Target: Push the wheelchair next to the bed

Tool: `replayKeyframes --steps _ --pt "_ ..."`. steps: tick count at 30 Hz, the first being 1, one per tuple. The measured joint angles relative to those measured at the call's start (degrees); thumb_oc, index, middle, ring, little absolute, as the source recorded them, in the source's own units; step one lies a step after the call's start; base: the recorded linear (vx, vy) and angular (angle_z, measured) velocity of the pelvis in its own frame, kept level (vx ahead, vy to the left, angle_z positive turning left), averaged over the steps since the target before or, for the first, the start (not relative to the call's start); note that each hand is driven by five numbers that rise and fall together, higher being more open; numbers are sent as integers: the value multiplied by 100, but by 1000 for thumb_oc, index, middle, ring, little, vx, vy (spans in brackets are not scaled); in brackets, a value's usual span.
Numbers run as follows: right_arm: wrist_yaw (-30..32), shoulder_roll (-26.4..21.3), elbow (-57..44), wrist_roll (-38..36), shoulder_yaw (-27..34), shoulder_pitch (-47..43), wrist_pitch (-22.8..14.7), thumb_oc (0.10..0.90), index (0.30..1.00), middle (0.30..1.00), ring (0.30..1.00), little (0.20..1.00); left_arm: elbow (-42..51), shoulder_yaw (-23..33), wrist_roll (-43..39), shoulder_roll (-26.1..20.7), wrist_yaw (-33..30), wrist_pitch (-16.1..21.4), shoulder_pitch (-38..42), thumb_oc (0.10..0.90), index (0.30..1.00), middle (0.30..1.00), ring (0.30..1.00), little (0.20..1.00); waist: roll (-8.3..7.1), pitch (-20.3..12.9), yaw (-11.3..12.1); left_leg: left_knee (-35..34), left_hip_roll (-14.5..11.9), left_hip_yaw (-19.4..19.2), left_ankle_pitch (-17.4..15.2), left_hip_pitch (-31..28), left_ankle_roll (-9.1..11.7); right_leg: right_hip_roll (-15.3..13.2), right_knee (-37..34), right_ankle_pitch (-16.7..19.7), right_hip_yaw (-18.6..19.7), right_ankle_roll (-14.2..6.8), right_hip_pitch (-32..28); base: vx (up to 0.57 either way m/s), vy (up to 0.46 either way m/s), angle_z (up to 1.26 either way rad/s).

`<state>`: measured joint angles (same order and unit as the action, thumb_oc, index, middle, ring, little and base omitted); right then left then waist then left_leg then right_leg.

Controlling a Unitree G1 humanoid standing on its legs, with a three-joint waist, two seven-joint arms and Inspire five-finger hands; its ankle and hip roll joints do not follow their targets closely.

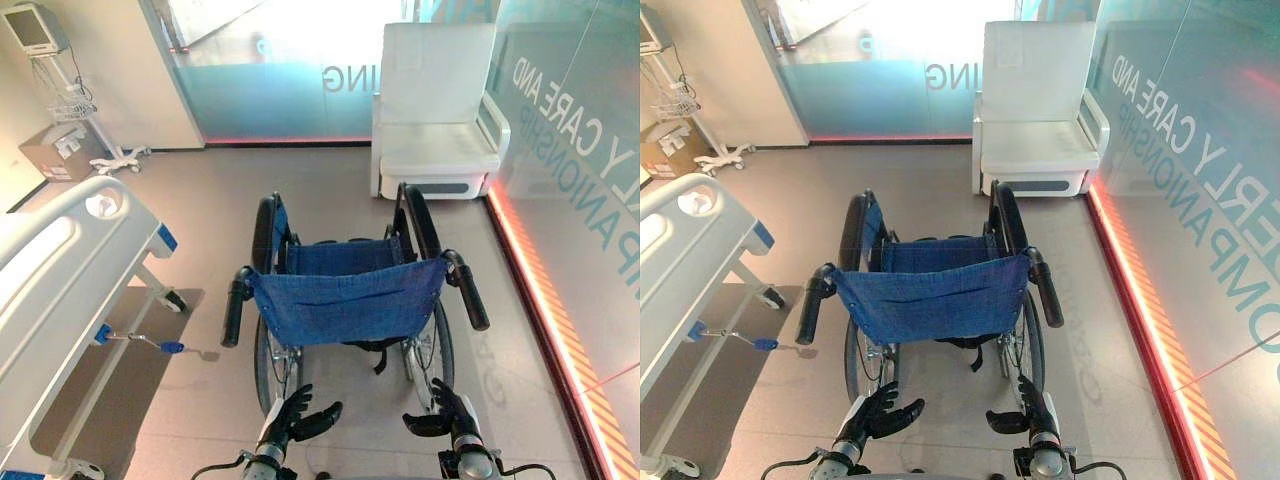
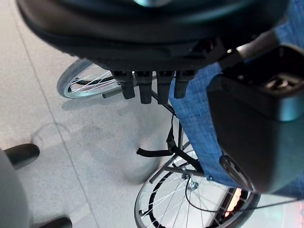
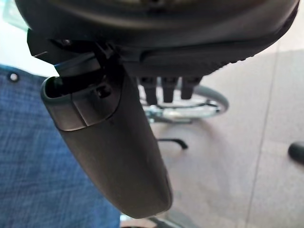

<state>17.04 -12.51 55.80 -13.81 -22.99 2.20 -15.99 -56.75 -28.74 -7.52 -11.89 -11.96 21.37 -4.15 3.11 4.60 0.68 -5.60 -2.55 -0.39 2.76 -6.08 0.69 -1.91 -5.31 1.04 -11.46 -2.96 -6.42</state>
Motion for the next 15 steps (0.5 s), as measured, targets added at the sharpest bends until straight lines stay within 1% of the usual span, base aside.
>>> replayKeyframes --steps 3,8,15 --pt "0 0 2 -1 0 0 0 800 900 900 900 900 7 2 -32 0 -31 0 -4 800 900 900 900 900 0 0 2 0 0 0 0 -1 0 0 0 0 0 1 0 0 0 0" --pt "0 1 2 -5 1 29 0 800 900 900 900 900 8 9 -334 2 222 -1 -5 800 900 900 900 900 -1 1 4 0 0 0 0 -2 0 0 0 0 0 1 0 0 0 0" --pt "-2 10 2 -11 6 36 0 800 900 900 900 900 7 5 -353 6 334 -2 -9 800 900 900 900 900 -5 -1 -1 0 -1 -3 0 -11 0 0 -1 0 3 0 -4 21 -1 0"
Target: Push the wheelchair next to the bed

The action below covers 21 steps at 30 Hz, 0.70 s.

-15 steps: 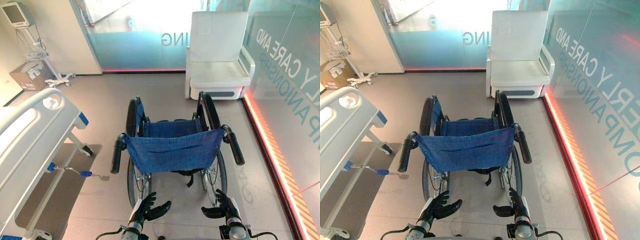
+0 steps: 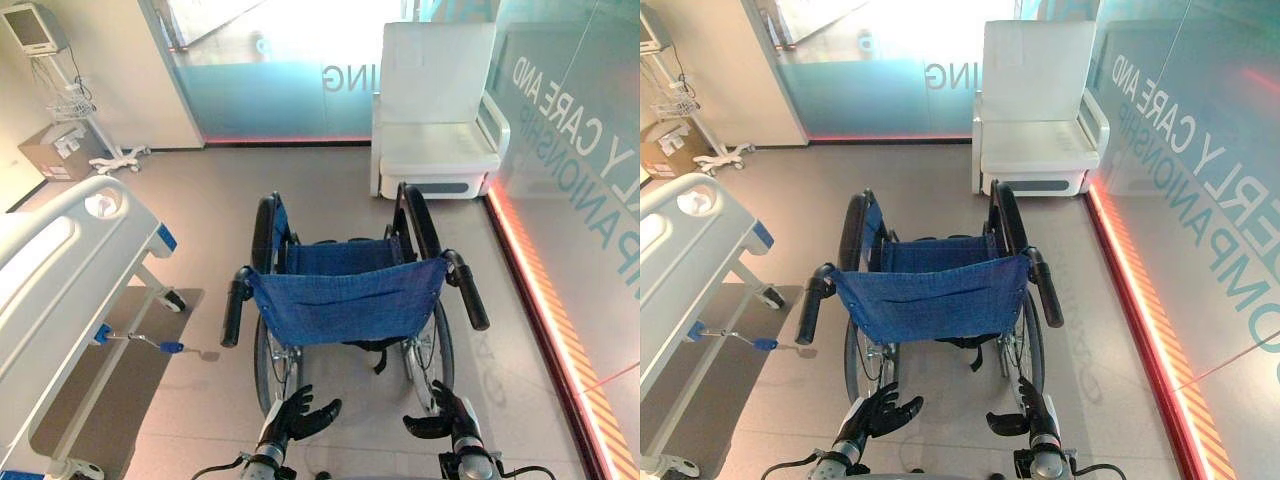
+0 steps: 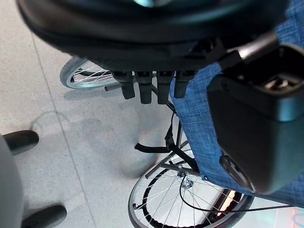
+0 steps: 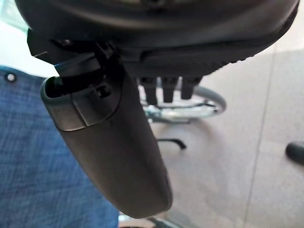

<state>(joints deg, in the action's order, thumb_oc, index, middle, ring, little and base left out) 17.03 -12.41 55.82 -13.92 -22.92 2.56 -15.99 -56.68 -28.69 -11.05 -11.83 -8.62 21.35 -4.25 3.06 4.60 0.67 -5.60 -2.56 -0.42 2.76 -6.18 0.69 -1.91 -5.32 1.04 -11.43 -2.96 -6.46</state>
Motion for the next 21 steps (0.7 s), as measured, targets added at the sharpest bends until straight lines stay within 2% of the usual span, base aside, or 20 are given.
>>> replayKeyframes --steps 6,8,11,17,21 --pt "-6 12 -89 -163 29 1 18 800 900 900 900 900 8 180 -283 45 -98 -4 -16 800 900 900 900 900 -59 -17 11 0 -1 -2 0 -10 0 3 16 1 6 1 -15 -1 -5 0" --pt "3 -6 -508 -341 200 63 172 800 900 900 900 900 212 593 -724 83 -201 -19 -81 800 900 900 900 900 -93 2 4 0 -5 -1 1 -7 -1 6 17 2 5 2 -13 -4 -19 0" --pt "120 -64 -1127 -504 659 129 185 800 900 900 900 900 621 1516 -1389 125 -565 34 -140 800 900 900 900 900 -153 -1 15 0 -3 5 2 -14 -1 7 18 2 5 2 -34 -1 -12 1" --pt "345 -368 -1347 -699 1367 42 142 800 900 900 900 900 855 2370 -1689 -113 -1104 100 -121 800 900 900 900 900 -224 -7 33 0 9 17 2 -86 -1 3 18 -4 3 -6 -106 21 -20 4" --pt "555 -838 -1569 -921 1870 -57 138 800 900 900 900 900 871 2861 -1679 -330 -1525 64 -21 800 900 900 900 900 -229 -9 28 -1 13 26 1 -110 -1 -3 -1 -7 5 -11 -130 16 -3 -1"
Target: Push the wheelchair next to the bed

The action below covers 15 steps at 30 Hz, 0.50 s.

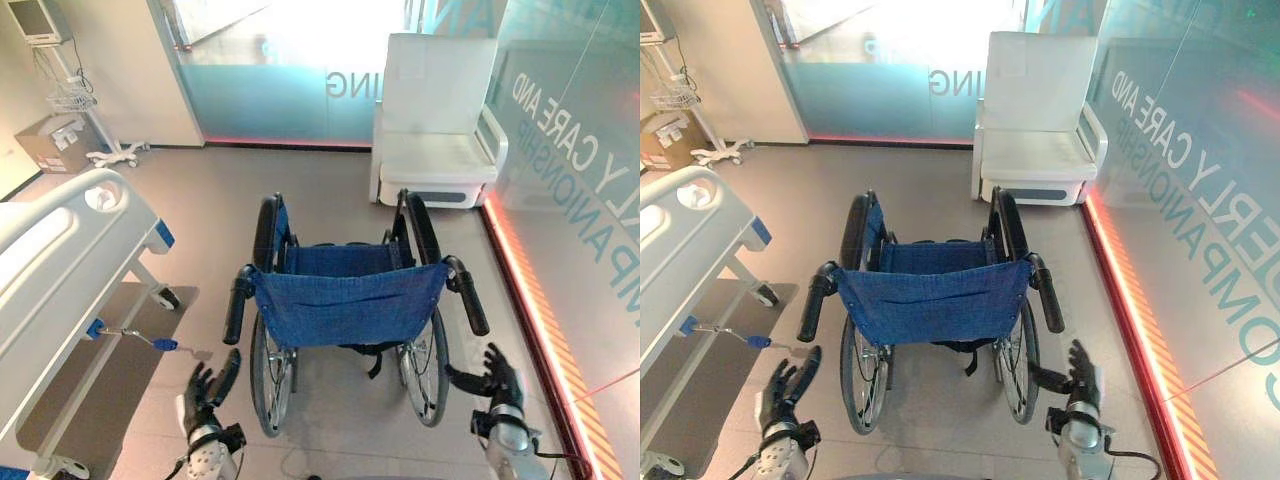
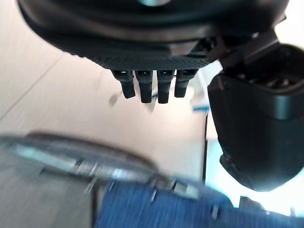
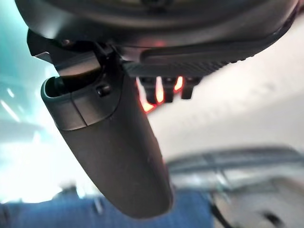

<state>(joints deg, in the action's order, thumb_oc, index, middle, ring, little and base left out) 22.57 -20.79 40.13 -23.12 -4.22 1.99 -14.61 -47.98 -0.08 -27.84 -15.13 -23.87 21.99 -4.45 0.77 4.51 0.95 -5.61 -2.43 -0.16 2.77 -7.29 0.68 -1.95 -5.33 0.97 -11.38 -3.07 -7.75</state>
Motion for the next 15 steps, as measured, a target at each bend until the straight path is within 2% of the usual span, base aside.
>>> replayKeyframes --steps 5,9,15 --pt "176 -468 -476 -216 609 -197 -37 800 900 900 900 900 310 343 34 -334 -726 -40 159 800 900 900 900 900 7 0 -12 -1 -3 14 -3 -25 0 3 -3 -19 2 -24 -55 0 0 0" --pt "483 -677 -1054 -220 639 -351 -73 800 900 900 900 900 444 630 34 -514 -1230 -42 451 800 900 900 900 900 15 2 -21 -1 -4 22 -2 -8 -3 4 -2 -21 6 -26 -37 0 0 0" --pt "737 -740 -2064 -207 640 -610 -64 800 900 900 900 900 1427 731 30 -824 -1157 -39 586 800 900 900 900 900 30 3 -6 0 19 71 0 -2 -4 -6 -2 -13 -8 -12 -30 -3 6 3"
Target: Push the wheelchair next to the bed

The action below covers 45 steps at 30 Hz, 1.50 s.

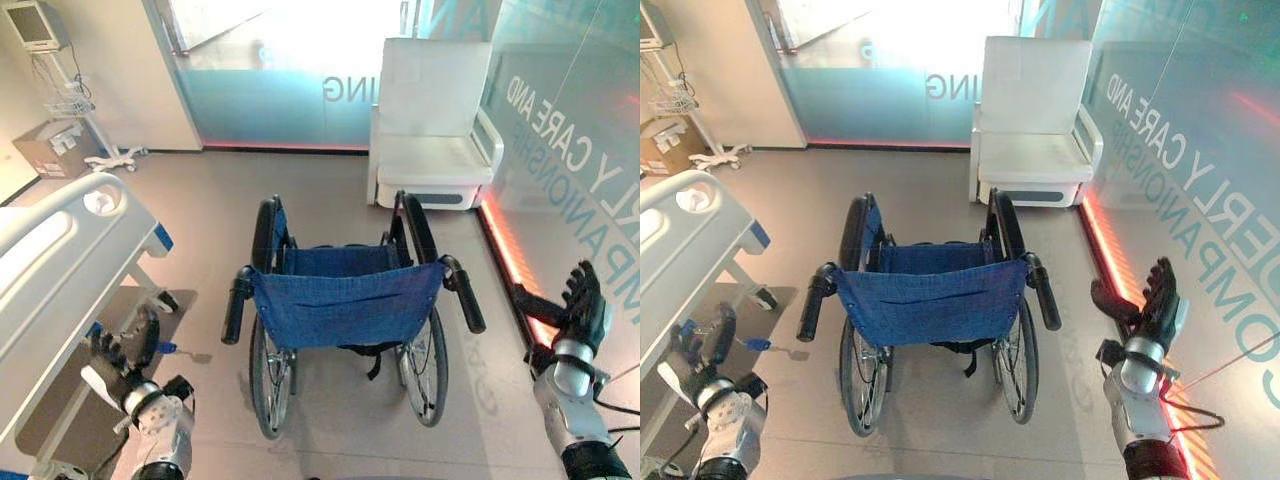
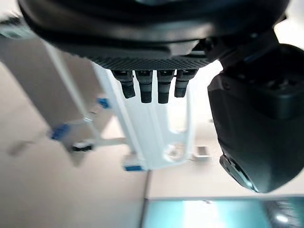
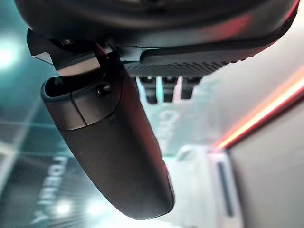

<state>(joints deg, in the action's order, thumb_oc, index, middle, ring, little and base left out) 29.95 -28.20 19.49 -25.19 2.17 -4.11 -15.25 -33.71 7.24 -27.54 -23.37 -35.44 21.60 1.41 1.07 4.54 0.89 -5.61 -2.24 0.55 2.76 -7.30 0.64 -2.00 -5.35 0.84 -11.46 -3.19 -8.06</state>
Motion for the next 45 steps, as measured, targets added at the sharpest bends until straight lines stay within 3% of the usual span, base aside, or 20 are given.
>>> replayKeyframes --steps 3,8,12,19,24,31,39,45 --pt "2 -47 -247 1 -2 -183 8 800 900 900 900 900 517 -23 3 -141 302 -23 166 800 900 900 900 900 7 4 5 34 27 74 29 11 -15 -18 17 -5 -13 -12 -2 -1 4 11" --pt "-76 -66 -772 6 -11 -471 149 800 900 900 900 900 1499 -249 62 -512 1345 -472 415 800 900 900 900 900 50 30 24 38 35 75 32 44 -18 -28 20 -5 -13 -20 27 -5 0 1" --pt "-381 -69 -912 9 -20 -469 311 800 900 900 900 900 1771 -448 101 -525 2064 -848 442 800 900 900 900 900 82 50 13 32 34 69 31 44 -16 -24 20 -6 -12 -21 30 0 0 0" --pt "-1417 -151 -1068 20 -99 -254 1324 800 900 900 900 900 1801 -735 384 -556 3192 -1760 262 800 900 900 900 900 98 143 -2 0 28 41 27 61 -15 -23 17 -7 10 -23 54 25 4 -1" --pt "-2029 -362 -1629 60 -117 138 1662 800 900 900 900 900 1923 -725 794 -1023 3710 -2123 -189 800 900 900 900 900 57 271 -17 5 29 22 27 65 -16 -27 21 -10 7 -27 61 0 0 0" --pt "-2342 -563 -1968 247 -31 348 1920 800 900 900 900 900 2335 -540 1334 -1595 3848 -2263 -503 800 900 900 900 900 -8 311 5 0 28 -54 21 76 -20 -37 20 -20 32 -48 79 -1 0 -1" --pt "-2570 -620 -2358 261 -20 687 2024 800 900 900 900 900 2541 -340 1394 -1616 4043 -2461 -618 800 900 900 900 900 -7 311 0 2 31 -63 22 128 -21 -40 21 -3 38 -38 138 -1 0 -1" --pt "-2790 -973 -2484 470 -70 735 2449 800 900 900 900 900 2729 -343 1660 -2096 4510 -2646 -616 800 900 900 900 900 -4 312 -5 1 33 -74 21 130 -21 -44 22 -1 39 -42 142 0 0 0"
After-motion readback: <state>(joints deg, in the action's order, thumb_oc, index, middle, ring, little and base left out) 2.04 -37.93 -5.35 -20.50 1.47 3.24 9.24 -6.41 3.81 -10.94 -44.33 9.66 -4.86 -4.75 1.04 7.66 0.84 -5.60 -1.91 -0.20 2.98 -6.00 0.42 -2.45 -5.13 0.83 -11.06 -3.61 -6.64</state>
